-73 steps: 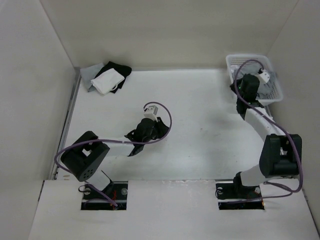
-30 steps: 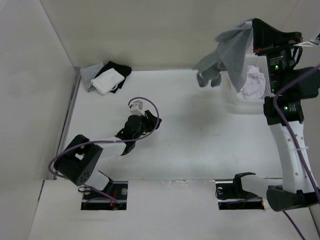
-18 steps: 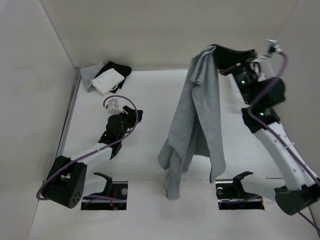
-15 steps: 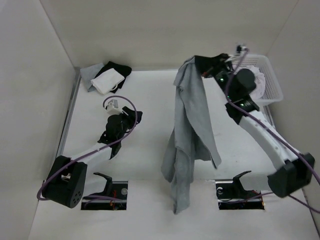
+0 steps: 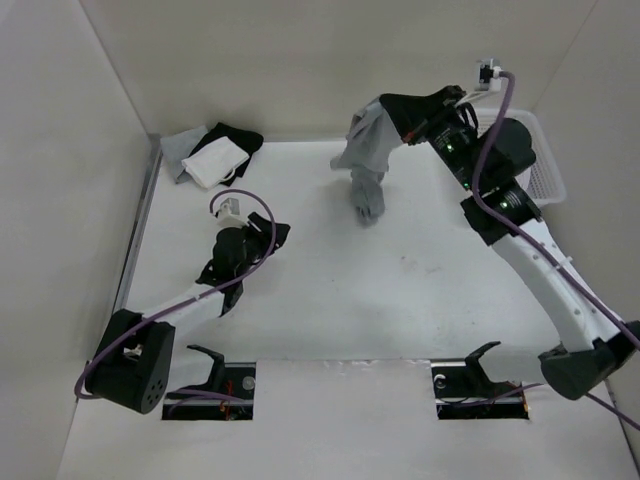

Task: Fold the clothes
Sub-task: Move the tank top to the center of the board

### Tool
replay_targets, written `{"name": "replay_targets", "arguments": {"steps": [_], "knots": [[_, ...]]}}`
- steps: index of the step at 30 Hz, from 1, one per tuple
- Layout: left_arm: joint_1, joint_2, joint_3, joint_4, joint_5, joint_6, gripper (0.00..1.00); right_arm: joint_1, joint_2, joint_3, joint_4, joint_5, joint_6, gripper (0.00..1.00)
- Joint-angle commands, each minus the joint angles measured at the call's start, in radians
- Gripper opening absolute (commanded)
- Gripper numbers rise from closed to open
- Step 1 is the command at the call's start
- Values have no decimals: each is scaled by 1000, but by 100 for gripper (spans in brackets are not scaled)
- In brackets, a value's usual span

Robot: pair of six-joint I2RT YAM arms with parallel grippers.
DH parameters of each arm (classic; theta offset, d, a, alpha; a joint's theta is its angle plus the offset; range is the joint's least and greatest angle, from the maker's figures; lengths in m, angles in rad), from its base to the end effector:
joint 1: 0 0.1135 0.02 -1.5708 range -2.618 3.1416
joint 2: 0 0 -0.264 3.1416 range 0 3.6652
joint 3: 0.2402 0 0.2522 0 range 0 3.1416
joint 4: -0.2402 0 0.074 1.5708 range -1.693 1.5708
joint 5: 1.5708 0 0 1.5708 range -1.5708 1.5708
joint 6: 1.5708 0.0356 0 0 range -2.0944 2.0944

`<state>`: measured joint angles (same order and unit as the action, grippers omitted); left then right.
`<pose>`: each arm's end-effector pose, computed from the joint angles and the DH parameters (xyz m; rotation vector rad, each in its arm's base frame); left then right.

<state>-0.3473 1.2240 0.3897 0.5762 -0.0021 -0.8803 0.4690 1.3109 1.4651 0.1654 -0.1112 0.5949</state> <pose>0.2306 -0.0834 0.1926 -0.5062 1.8484 -0.8486 0.2559 0.1341 0.4999 -0.0183 1.3158 0.9842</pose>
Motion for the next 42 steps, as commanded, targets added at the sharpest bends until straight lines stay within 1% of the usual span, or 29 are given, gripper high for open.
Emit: {"name": "replay_targets", "arguments": {"steps": [1, 4, 8, 11, 12, 14, 15, 16, 17, 18, 20, 21, 23, 25, 26, 27, 28, 29, 30, 31, 32, 33, 34, 36, 37, 39, 41, 42], "knots": [[9, -49, 37, 31, 22, -22, 45, 102, -53, 69, -88, -8, -108, 2], [23, -90, 25, 7, 24, -32, 44, 160, -29, 70, -148, -21, -124, 2], [38, -165, -3, -21, 8, -42, 44, 219, 79, 81, -219, -30, -121, 3], [61, -233, -38, -48, -16, -45, 44, 246, 184, 15, -210, -32, -101, 5], [72, -253, -52, -65, -28, -45, 44, 247, 239, -6, -199, -34, -71, 7], [96, -274, -80, -102, -42, -42, 44, 247, 351, -37, -167, -56, -31, 10], [104, -276, -89, -114, -47, -42, 44, 247, 376, -49, -158, -56, -20, 12], [118, -276, -104, -136, -47, -40, 44, 248, 408, -95, -121, -53, 14, 21], [124, -274, -110, -147, -42, -39, 44, 248, 410, -123, -95, -51, 25, 26], [135, -274, -118, -165, -39, -37, 44, 248, 404, -182, -43, -50, 40, 36], [147, -285, -136, -206, -42, -22, 44, 237, 358, -305, 47, -47, 75, 47], [153, -294, -144, -228, -48, -10, 43, 224, 325, -377, 87, -36, 98, 50], [164, -308, -147, -277, -56, 12, 43, 198, 248, -513, 149, -4, 135, 52], [167, -316, -143, -335, -76, 35, 41, 179, 179, -624, 186, 31, 152, 51], [163, -316, -141, -355, -94, 46, 40, 171, 145, -678, 194, 51, 158, 45], [153, -314, -138, -381, -122, 58, 37, 164, 108, -734, 197, 79, 164, 33], [149, -313, -135, -403, -140, 66, 33, 161, 78, -779, 192, 99, 166, 16], [140, -307, -130, -424, -159, 72, 29, 161, 58, -808, 184, 111, 167, 6], [124, -296, -126, -438, -168, 79, 24, 161, 39, -837, 163, 123, 172, 2], [103, -278, -121, -444, -174, 90, 21, 162, 25, -856, 137, 142, 178, 2], [86, -264, -118, -446, -177, 93, 21, 164, 15, -870, 117, 162, 181, 2], [62, -241, -112, -446, -180, 95, 21, 165, -2, -887, 93, 197, 181, 4], [20, -192, -98, -443, -187, 95, 24, 165, -28, -916, 65, 259, 184, 13], [-21, -135, -83, -429, -185, 83, 30, 165, -51, -946, 40, 335, 195, 25], [-47, -103, -78, -402, -188, 78, 36, 165, -55, -959, 30, 362, 195, 33], [-68, -66, -90, -302, -196, 58, 46, 165, -41, -973, 32, 369, 198, 39], [-71, -44, -97, -234, -197, 53, 50, 165, -27, -974, 37, 364, 204, 41], [-71, -26, -94, -208, -194, 53, 50, 165, -4, -971, 40, 361, 212, 44]]}}
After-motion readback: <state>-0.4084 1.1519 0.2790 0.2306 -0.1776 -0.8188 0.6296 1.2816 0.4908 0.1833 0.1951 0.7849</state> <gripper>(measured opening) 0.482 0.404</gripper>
